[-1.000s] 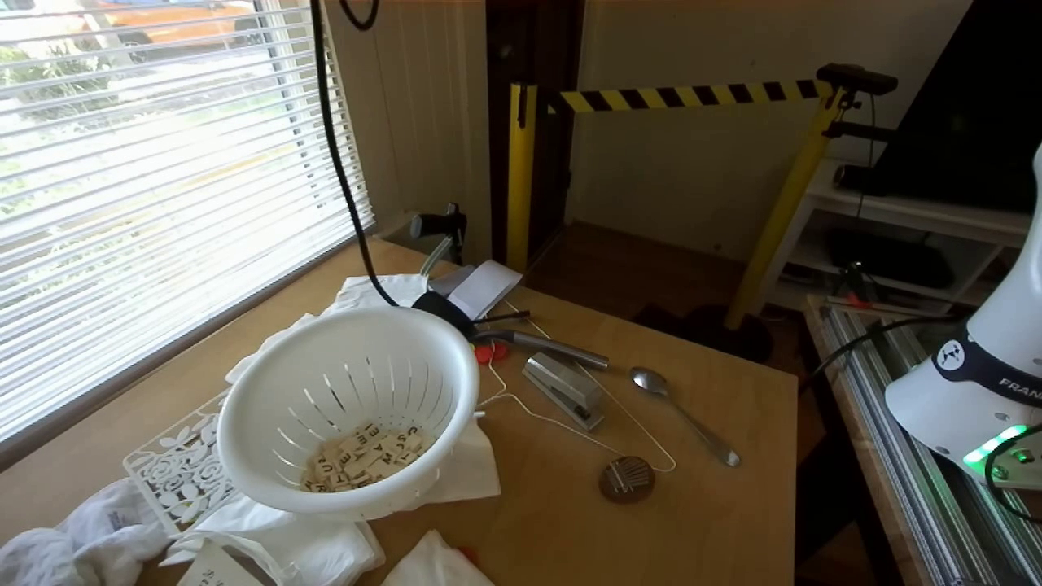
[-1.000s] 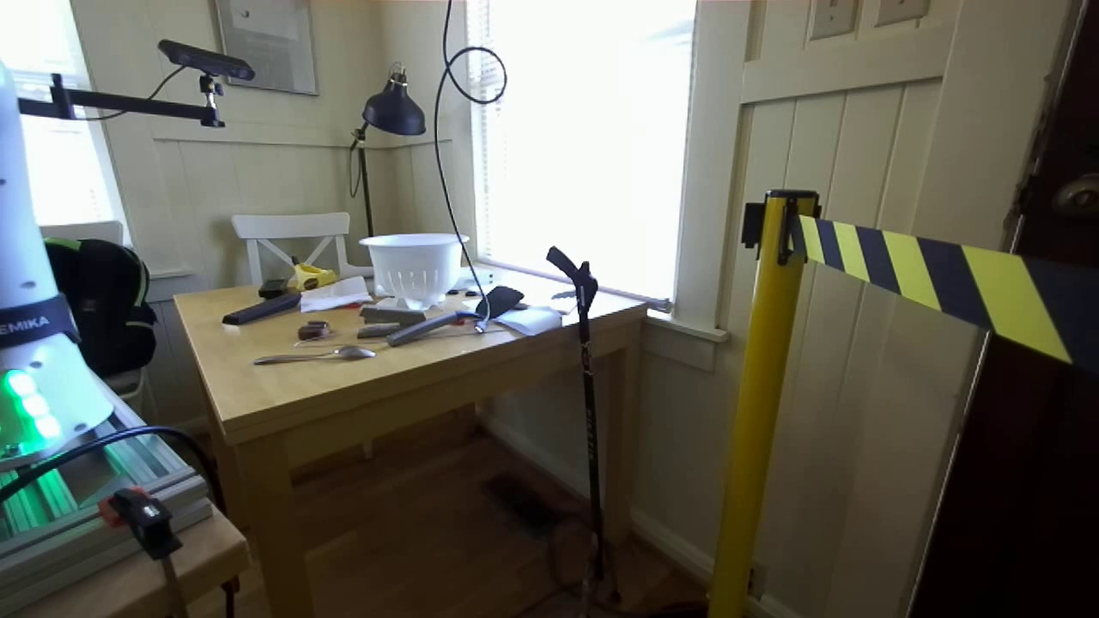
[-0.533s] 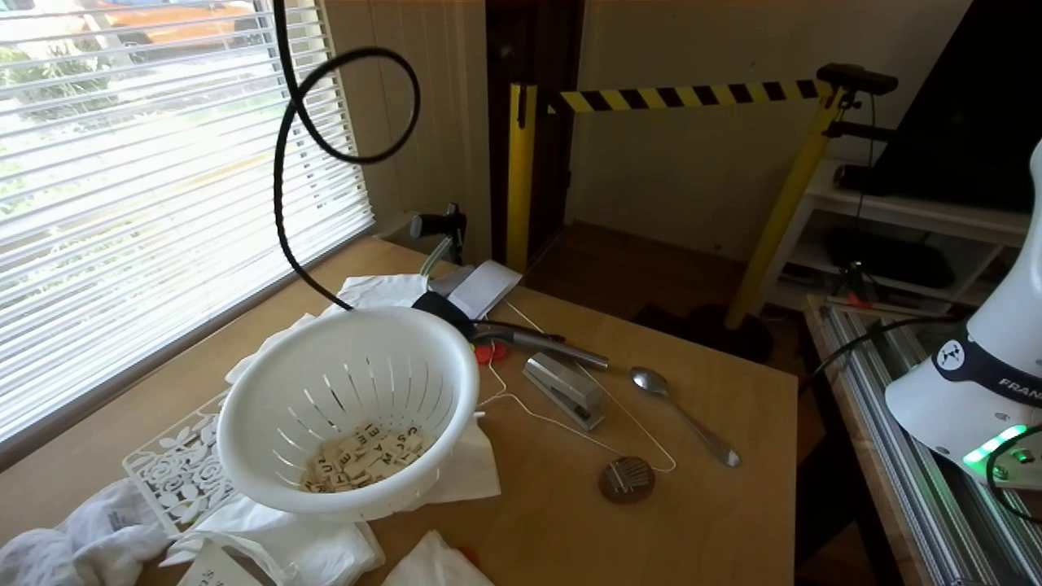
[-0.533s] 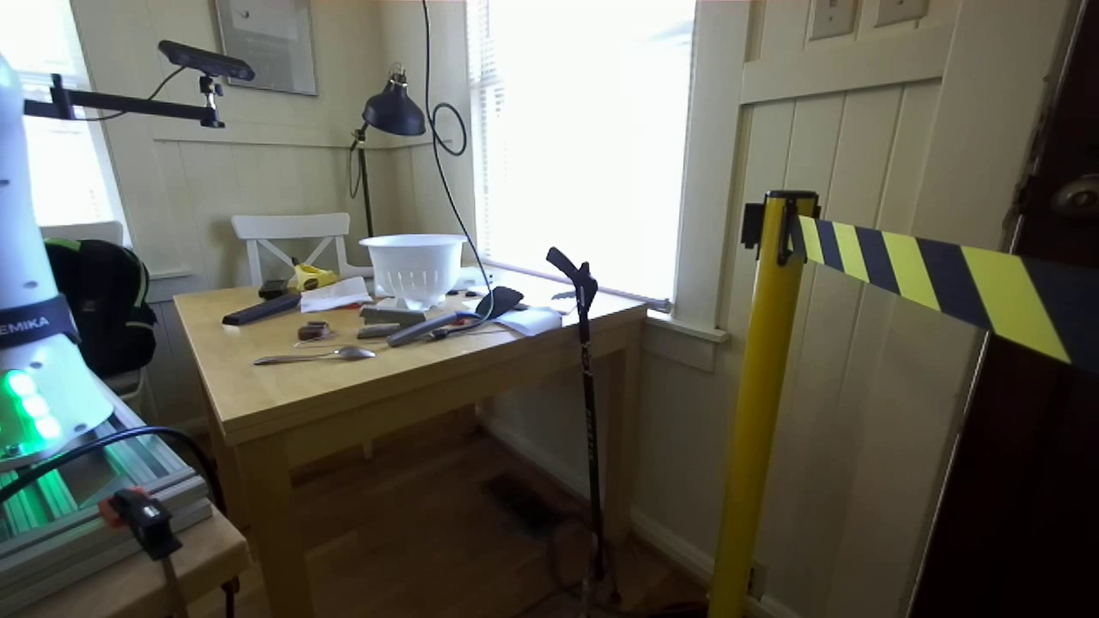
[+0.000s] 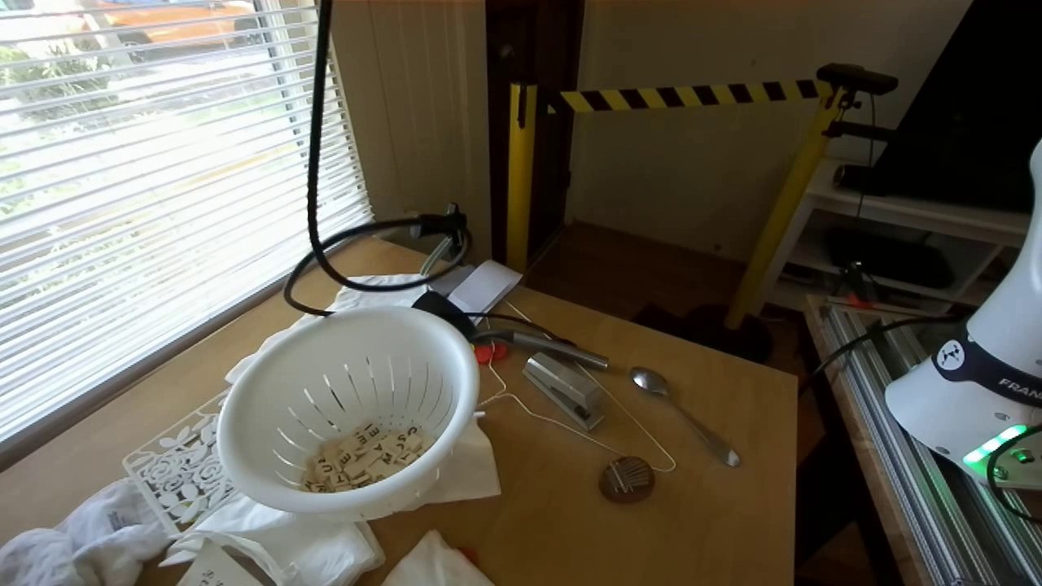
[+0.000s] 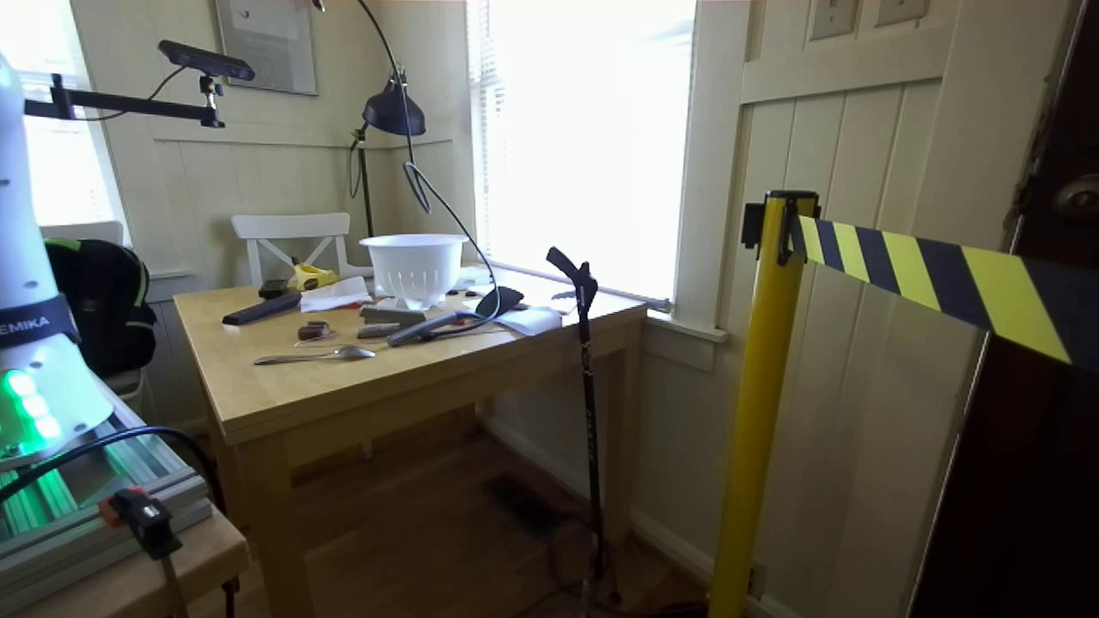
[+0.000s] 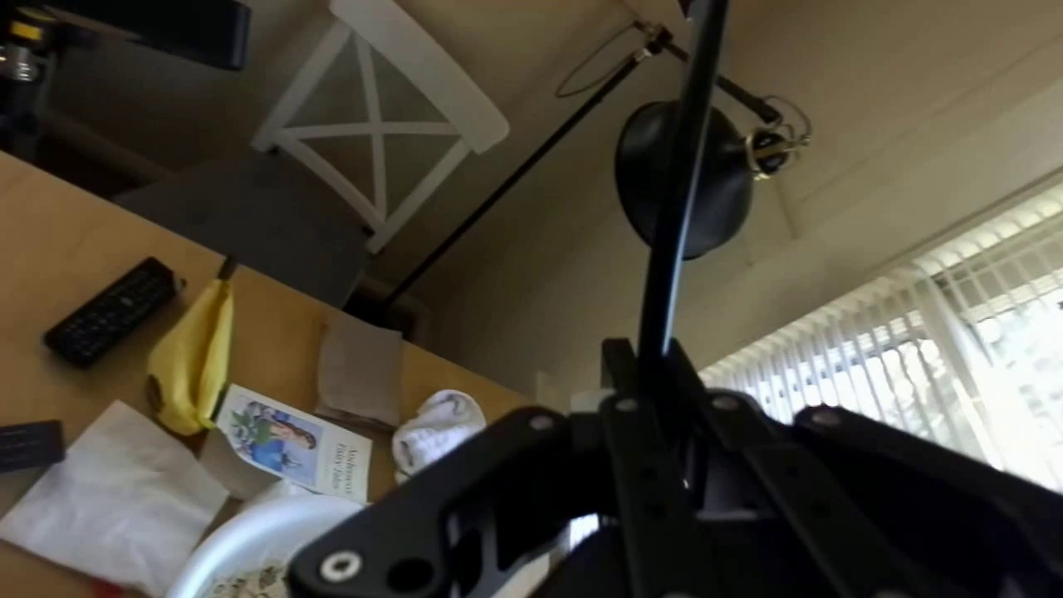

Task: Put the black cable inside the white bowl.

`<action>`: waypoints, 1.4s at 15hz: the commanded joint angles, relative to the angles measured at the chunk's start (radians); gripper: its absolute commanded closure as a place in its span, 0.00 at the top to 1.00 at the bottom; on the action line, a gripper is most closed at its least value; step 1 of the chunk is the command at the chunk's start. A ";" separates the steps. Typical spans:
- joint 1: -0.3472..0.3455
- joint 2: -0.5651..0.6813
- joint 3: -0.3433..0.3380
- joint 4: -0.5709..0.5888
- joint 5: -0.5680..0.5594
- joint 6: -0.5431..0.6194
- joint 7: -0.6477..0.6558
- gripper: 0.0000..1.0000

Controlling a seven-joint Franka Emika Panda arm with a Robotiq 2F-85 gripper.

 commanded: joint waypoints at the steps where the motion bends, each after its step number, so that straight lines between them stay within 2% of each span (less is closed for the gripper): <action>1: -0.016 -0.040 0.017 -0.071 0.041 -0.072 -0.018 0.02; 3: -0.018 -0.030 0.029 -0.078 0.038 -0.066 -0.024 0.02; 4: -0.030 -0.009 0.033 -0.048 0.007 -0.067 -0.002 0.08; 10: -0.029 -0.010 0.041 -0.061 0.006 -0.066 -0.001 0.08; 11: -0.029 -0.010 0.041 -0.061 0.006 -0.066 -0.001 0.02; 16: -0.012 0.056 0.078 -0.098 0.072 0.065 -0.032 0.02; 21: -0.009 0.122 0.120 -0.142 0.064 0.286 -0.005 0.02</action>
